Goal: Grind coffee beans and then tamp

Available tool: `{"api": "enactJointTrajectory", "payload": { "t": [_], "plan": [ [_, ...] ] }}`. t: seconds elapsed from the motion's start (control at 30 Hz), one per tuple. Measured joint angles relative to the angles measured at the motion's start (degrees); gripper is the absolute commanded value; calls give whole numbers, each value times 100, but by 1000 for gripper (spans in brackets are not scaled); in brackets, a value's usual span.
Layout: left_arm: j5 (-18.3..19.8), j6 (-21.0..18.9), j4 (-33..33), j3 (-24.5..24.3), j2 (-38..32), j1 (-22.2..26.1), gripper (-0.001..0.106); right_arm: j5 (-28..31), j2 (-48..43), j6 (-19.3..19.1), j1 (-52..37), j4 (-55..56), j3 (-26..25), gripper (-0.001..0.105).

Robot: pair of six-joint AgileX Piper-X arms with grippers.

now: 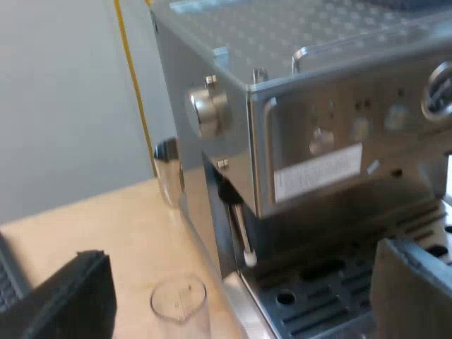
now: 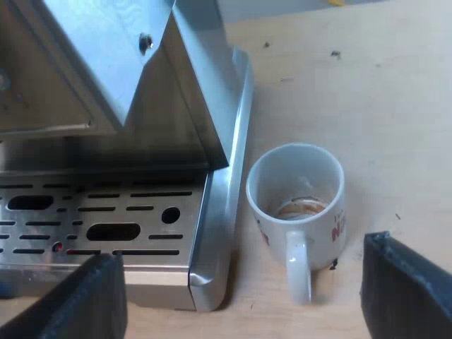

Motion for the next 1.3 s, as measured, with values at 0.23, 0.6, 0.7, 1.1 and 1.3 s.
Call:
{"api": "enactJointTrajectory", "payload": {
  "t": [0.23,0.6,0.7,1.1,1.3],
  "plan": [
    [-183,-37,567,0,-882,0,82,-61,-668,-222,-11,22,0,70],
    [-304,-304,1157,-19,-2114,0,82,-61,-1786,-752,-11,723,0,70],
    [-303,-334,1523,-77,-2150,0,82,-61,-2066,-762,-11,856,0,70],
    [-389,-339,1924,-277,-2156,0,82,-67,-3154,-784,-11,1018,268,70],
    [-389,-339,1930,-277,-2156,0,82,-354,-3144,-766,-11,1181,263,70]
  ]
}}
